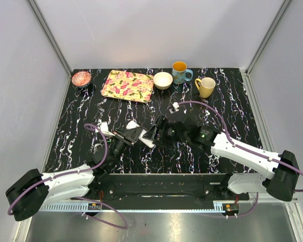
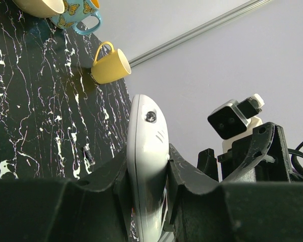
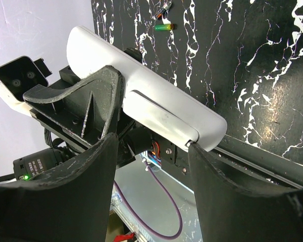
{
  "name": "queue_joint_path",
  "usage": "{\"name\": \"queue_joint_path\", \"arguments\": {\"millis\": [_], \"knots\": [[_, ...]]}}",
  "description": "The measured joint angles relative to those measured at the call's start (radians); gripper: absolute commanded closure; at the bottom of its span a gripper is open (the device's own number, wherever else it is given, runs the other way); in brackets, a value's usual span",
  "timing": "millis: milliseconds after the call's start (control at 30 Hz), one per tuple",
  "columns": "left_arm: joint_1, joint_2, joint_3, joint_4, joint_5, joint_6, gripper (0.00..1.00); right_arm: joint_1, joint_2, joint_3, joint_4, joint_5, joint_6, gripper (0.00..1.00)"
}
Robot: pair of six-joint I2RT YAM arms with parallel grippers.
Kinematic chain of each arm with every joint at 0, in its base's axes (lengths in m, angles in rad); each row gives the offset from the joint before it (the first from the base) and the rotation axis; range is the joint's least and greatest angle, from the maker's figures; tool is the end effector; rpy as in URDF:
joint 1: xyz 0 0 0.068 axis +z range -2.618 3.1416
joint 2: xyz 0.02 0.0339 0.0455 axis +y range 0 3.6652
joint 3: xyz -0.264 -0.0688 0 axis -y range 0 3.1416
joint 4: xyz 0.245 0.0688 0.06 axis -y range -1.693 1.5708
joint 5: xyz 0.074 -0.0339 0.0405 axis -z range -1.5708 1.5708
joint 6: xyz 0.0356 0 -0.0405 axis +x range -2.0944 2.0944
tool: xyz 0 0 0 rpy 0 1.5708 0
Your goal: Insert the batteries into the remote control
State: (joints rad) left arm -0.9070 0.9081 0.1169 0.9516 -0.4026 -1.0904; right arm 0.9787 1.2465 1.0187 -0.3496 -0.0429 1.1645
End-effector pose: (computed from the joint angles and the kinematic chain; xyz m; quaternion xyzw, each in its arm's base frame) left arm 0.1206 -0.1315 0.2066 -0.2098 0.6185 -0.5571 0.5129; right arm 0.1549 0.2331 0.3071 0.0714 0.8761 0.4273 0.2115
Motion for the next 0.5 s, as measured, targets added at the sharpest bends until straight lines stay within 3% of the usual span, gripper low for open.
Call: {"name": "queue_joint_path", "arguments": {"millis": [500], "knots": [[-0.006,-0.002,0.002,-0.001,-0.005,0.001,1.00,0.000,-0.019,0.000,0.000,0.003,-0.006,0.32]]}}
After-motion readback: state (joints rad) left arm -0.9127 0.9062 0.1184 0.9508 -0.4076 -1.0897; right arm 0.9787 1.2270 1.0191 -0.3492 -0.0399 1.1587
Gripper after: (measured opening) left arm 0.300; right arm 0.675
